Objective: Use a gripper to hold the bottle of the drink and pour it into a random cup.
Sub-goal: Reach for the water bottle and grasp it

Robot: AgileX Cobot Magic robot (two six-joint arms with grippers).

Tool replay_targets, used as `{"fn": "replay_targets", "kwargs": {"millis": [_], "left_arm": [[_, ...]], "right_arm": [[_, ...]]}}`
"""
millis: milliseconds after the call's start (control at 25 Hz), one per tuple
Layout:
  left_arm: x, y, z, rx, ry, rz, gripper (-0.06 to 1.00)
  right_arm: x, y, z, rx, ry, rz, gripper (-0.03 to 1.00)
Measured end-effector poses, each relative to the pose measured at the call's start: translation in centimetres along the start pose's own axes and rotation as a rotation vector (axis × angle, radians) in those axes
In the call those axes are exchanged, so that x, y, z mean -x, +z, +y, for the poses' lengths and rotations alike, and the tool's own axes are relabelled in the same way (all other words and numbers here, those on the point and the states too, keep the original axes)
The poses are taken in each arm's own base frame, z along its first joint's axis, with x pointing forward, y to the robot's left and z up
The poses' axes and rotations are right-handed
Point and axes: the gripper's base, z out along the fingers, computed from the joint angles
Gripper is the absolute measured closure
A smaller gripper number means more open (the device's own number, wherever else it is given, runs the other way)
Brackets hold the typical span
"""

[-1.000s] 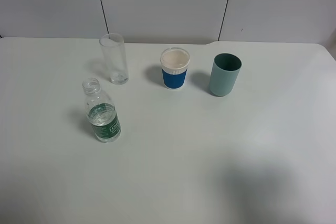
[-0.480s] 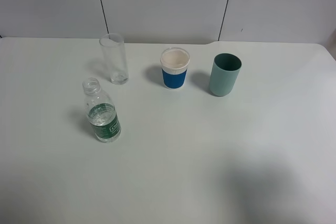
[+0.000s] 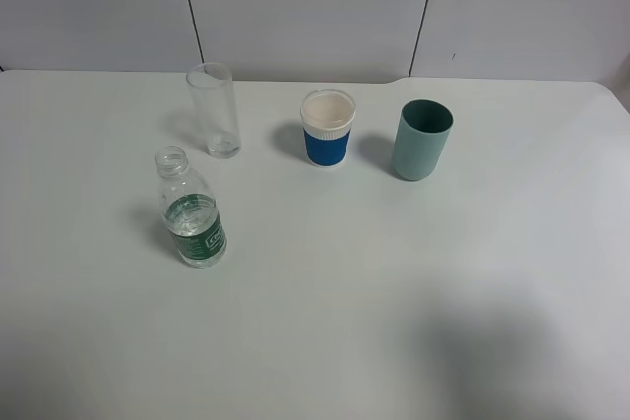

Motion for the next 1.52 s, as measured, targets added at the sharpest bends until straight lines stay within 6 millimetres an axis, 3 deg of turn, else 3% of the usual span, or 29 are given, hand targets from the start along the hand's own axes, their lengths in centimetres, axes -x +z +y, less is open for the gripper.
{"fn": "replay_targets", "kwargs": {"millis": [1520], "left_arm": [[0.0, 0.0, 0.0, 0.0, -0.003, 0.0, -0.05]], "right_arm": [[0.0, 0.0, 0.0, 0.0, 0.0, 0.0, 0.23]]}}
